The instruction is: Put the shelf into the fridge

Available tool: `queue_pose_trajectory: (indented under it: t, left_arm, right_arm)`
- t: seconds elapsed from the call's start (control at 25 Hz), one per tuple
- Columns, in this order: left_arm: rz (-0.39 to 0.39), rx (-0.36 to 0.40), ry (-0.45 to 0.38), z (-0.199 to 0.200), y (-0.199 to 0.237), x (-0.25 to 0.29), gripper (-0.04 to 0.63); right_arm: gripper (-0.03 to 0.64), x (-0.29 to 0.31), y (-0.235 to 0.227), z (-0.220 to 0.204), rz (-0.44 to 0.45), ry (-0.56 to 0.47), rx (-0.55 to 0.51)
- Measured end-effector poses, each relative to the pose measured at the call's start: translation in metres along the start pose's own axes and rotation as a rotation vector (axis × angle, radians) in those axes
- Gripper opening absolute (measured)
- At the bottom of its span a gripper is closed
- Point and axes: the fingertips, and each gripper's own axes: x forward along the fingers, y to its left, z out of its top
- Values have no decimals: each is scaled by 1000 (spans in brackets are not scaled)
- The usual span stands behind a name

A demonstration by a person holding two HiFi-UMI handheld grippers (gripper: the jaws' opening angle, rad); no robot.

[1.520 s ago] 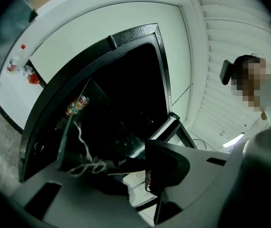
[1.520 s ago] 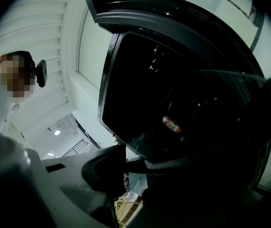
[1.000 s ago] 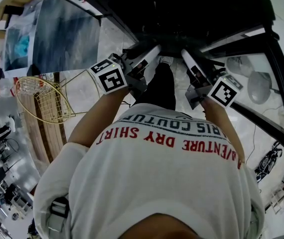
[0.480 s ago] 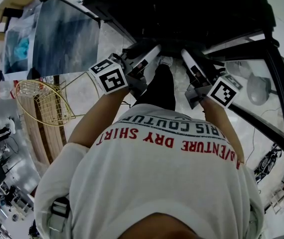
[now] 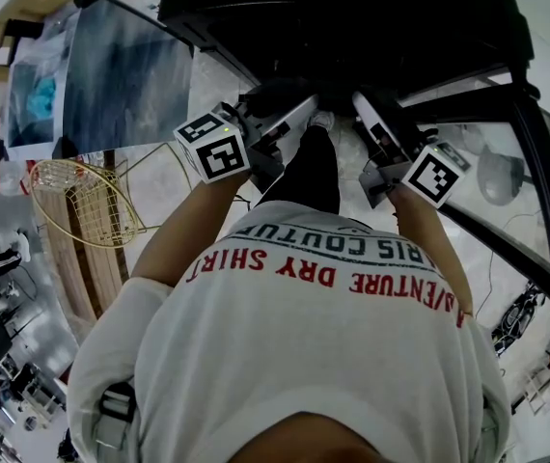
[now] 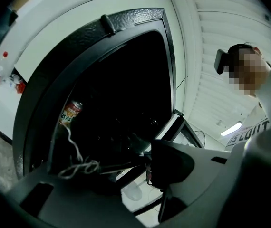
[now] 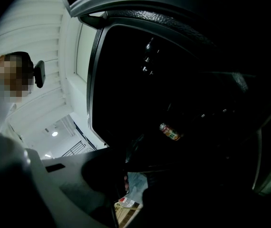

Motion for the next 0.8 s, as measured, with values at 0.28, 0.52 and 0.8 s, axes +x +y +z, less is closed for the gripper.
queue_pose_trajectory:
  t: [0.28, 0.52, 0.8]
  left_arm:
    - [14, -21, -2, -4, 6, 4, 207]
    - [-9, -11, 18, -9, 1, 10, 207]
    - [-34, 33, 57, -22, -12, 27, 206]
  right_arm:
    - [115, 7, -4, 10, 4, -6, -30]
    - [115, 10, -6, 14, 4, -13, -29]
    - [115, 12, -8, 16, 0, -18, -36]
